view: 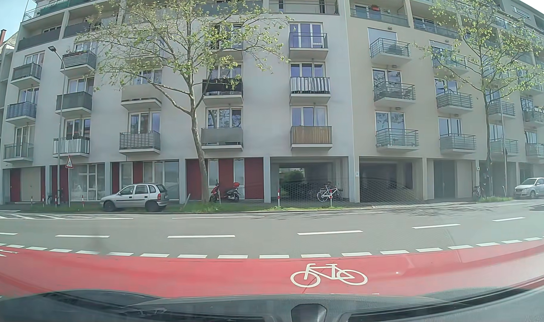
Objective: Follow the waypoints while adhering to traffic rules and regulations
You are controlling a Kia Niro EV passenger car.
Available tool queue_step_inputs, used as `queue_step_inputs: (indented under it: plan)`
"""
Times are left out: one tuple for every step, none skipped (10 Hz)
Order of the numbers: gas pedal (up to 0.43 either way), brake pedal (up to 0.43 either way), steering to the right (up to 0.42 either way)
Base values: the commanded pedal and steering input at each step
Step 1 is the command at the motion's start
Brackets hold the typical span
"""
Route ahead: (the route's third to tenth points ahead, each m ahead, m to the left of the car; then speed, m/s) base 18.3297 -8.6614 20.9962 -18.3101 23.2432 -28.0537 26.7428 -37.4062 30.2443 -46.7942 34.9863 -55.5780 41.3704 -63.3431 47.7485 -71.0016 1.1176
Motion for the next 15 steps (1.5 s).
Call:
queue_step_inputs:
  plan:
    - [0.0,0.098,0.069]
    - [0.0,0.091,0.073]
    - [0.0,0.085,0.076]
    - [0.0,0.079,0.076]
    - [0.0,0.018,0.078]
    - [0.0,0.0,0.078]
    - [0.0,0.0,0.08]
    - [0.0,0.0,0.081]
    - [0.0,0.0,0.084]
    - [0.0,0.0,0.087]
    - [0.059,0.0,0.092]
    - [0.087,0.0,0.097]
    - [0.098,0.0,0.101]
    - [0.11,0.0,0.105]
    - [0.118,0.0,0.109]
